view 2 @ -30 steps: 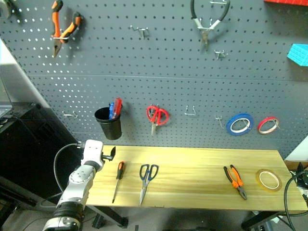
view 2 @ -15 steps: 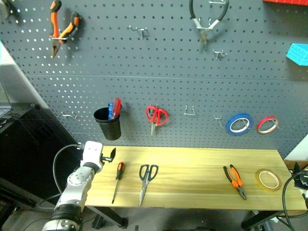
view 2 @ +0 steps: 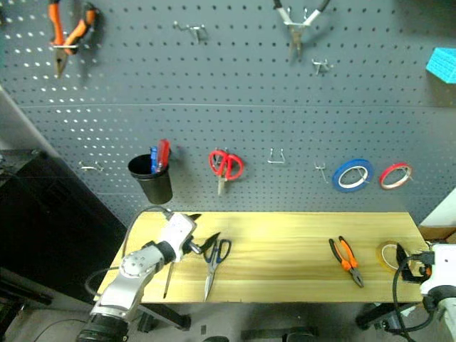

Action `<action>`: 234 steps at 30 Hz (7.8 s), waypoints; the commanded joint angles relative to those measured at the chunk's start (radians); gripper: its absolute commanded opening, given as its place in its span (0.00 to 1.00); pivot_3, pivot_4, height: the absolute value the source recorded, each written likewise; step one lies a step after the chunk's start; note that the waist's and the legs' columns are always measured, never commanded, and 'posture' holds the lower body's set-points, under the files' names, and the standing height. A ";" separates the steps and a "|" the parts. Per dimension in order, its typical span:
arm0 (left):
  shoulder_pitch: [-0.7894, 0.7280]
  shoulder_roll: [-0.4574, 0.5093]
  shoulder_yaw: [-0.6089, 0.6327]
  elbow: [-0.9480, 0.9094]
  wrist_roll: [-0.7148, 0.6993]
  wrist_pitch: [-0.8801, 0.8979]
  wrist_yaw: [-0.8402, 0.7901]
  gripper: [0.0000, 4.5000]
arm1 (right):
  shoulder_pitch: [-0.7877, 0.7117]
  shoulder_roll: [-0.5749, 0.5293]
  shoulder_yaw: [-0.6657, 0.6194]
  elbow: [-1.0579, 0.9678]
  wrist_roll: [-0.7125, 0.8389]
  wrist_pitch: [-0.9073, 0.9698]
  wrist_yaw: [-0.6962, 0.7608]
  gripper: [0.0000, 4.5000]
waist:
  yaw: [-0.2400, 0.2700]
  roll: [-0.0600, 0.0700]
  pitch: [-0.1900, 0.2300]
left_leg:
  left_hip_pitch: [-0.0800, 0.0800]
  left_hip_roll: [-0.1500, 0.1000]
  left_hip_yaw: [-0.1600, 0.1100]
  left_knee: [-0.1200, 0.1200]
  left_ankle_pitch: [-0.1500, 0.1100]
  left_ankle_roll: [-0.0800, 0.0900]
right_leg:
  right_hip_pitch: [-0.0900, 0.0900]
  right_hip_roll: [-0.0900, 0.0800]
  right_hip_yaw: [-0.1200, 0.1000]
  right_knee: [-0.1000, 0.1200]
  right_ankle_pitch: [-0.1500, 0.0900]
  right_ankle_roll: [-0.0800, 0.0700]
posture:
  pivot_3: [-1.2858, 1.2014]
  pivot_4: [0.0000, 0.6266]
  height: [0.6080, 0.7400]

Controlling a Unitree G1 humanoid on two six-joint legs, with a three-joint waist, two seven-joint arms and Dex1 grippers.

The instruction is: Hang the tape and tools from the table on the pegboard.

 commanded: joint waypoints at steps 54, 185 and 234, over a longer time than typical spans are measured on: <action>-0.204 -0.012 -0.217 -0.461 -0.207 0.262 -0.310 0.98 | -0.528 -0.322 0.320 0.542 -0.256 0.142 0.314 0.10 | 0.009 -0.009 0.170 | -0.052 0.001 -0.002 0.016 0.001 -0.003 | -0.046 -0.011 -0.010 0.003 0.005 0.002 | 0.50 0.33 1.00; -0.008 -0.002 0.155 -0.381 -0.318 0.069 -0.101 0.98 | -0.924 0.367 0.677 -0.233 -0.425 0.227 -0.212 0.58 | -0.003 -0.015 0.123 | -0.051 -0.009 -0.002 0.019 0.005 -0.001 | -0.051 -0.015 -0.006 0.013 0.008 0.006 | 0.52 0.29 1.00; -0.002 0.052 0.019 -0.412 -0.215 0.408 0.046 0.99 | -0.811 0.224 0.595 -0.308 -0.210 0.664 0.074 1.00 | -0.008 -0.017 0.116 | -0.059 -0.009 0.002 0.020 0.005 -0.001 | -0.063 -0.015 -0.006 0.018 0.009 0.005 | 0.51 0.31 1.00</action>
